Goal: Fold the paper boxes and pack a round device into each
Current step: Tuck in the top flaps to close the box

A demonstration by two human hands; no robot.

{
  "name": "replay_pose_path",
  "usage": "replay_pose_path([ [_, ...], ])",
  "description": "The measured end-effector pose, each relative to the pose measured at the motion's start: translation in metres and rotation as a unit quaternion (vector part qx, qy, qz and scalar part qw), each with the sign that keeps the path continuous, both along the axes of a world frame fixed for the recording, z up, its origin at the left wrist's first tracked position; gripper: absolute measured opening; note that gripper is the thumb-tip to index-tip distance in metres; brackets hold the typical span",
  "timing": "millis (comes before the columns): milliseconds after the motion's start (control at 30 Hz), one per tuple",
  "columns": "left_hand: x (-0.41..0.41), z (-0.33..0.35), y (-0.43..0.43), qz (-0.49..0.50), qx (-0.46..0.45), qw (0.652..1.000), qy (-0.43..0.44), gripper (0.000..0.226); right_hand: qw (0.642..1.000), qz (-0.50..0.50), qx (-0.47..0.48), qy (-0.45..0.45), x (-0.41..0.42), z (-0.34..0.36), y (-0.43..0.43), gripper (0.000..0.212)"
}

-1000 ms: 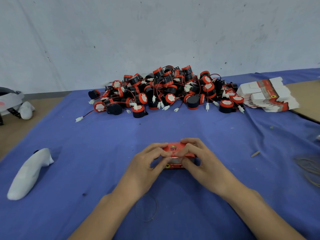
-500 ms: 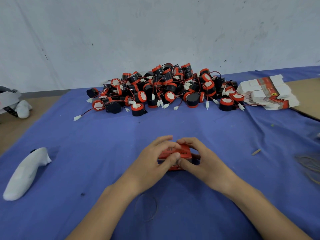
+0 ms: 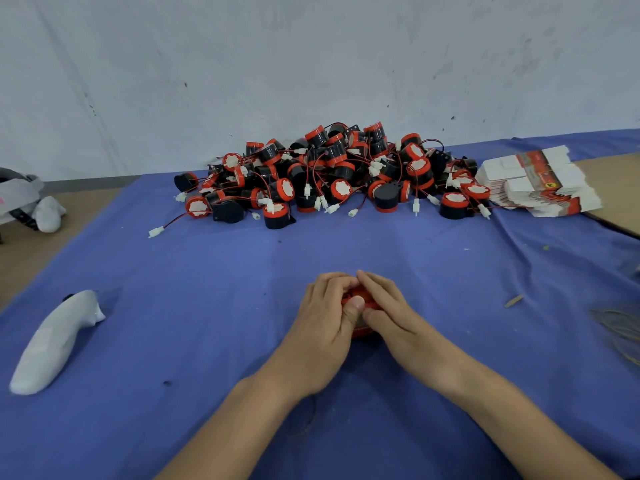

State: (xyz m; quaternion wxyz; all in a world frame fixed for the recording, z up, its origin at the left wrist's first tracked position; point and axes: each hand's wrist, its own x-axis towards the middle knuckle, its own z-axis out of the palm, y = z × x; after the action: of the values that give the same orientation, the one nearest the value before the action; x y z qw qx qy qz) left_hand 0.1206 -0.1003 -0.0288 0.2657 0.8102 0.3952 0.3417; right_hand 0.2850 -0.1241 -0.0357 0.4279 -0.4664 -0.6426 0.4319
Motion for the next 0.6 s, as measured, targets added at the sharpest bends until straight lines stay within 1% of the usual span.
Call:
replay_pose_path([
  [100, -0.002, 0.003, -0.001, -0.014, -0.06, 0.997, -0.041, 0.03, 0.999, -0.024, 0.034, 0.001, -0.004, 0.001, -0.001, 0.041],
  [167, -0.01, 0.005, 0.0, -0.022, -0.093, 0.993, -0.065, 0.029, 0.998, -0.022, 0.048, -0.027, -0.004, 0.002, -0.002, 0.042],
  [200, -0.017, 0.006, 0.001, -0.021, -0.095, 0.993, -0.07, 0.028, 0.997, -0.017, 0.058, -0.045, -0.003, 0.003, -0.003, 0.044],
  [267, -0.03, 0.009, 0.003, -0.005, -0.087, 0.994, -0.062, 0.022, 0.993, -0.009, 0.085, -0.082, 0.0, 0.003, -0.004, 0.049],
  [367, -0.042, 0.01, 0.003, 0.009, -0.079, 0.996, -0.05, 0.012, 0.983, -0.011, 0.118, -0.139, 0.003, 0.003, -0.006, 0.041],
  [467, -0.044, 0.008, 0.002, 0.009, -0.059, 0.997, -0.047, 0.013, 0.962, -0.017, 0.156, -0.222, 0.004, 0.004, -0.006, 0.027],
  [500, -0.044, 0.008, 0.002, 0.011, -0.047, 0.998, -0.043, 0.014, 0.956, -0.015, 0.164, -0.241, 0.004, 0.005, -0.006, 0.025],
  [600, -0.042, 0.008, 0.002, 0.01, -0.02, 0.999, -0.033, 0.018, 0.945, -0.012, 0.176, -0.274, 0.006, 0.01, -0.006, 0.03],
])
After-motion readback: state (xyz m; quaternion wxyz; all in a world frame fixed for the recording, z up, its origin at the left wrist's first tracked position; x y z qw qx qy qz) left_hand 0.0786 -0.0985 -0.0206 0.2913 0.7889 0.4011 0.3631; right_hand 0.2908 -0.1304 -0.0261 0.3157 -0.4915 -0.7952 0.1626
